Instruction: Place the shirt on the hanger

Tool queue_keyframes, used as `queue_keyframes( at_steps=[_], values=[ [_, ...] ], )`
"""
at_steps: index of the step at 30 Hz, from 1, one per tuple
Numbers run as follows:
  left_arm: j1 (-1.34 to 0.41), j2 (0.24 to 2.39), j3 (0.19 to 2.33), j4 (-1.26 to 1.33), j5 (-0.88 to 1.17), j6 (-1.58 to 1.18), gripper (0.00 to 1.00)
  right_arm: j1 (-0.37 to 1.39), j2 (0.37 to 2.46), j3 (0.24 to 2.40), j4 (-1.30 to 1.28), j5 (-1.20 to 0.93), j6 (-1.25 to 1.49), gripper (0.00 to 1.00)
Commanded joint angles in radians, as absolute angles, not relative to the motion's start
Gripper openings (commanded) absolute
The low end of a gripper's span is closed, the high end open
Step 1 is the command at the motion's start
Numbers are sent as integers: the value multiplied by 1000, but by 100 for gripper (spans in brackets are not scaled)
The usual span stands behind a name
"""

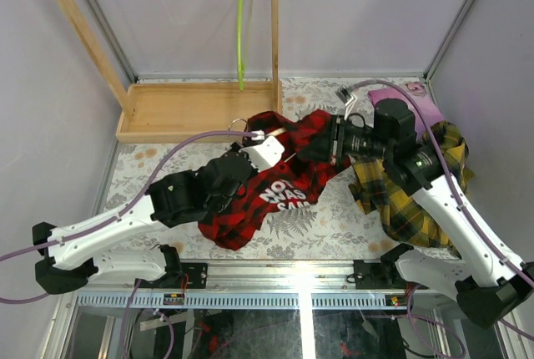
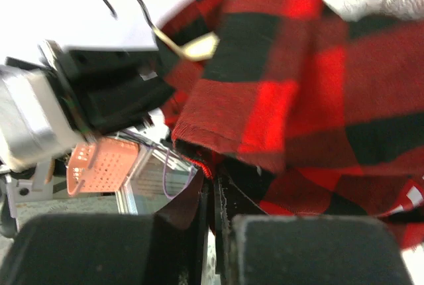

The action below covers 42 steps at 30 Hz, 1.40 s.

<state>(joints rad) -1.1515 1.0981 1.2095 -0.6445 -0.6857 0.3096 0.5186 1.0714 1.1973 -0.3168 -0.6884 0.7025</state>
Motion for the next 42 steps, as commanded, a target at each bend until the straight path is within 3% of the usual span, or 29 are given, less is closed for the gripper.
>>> queue_keyframes(
  at_steps=[1, 7, 13, 27, 36, 42],
  values=[
    [-1154, 1021, 1190, -412, -843, 324, 0, 532, 955, 1141, -467, -705, 564, 7],
    [-1156, 973, 1188, -410, -840, 359, 0, 532, 850, 1117, -722, -537, 391, 43],
    [-1155, 938, 1189, -513, -637, 379, 0, 533, 797, 1264, -786, -361, 299, 62],
    [-1156, 1008, 1189, -556, -239, 416, 0, 532, 920, 1338, -467, -476, 344, 64],
    [-1156, 1095, 1207, -491, -125, 427, 0, 533, 976, 1198, -224, -582, 513, 52],
    [-1156, 1152, 1237, -484, -95, 422, 0, 532, 967, 1107, -99, -622, 589, 53]
  ],
)
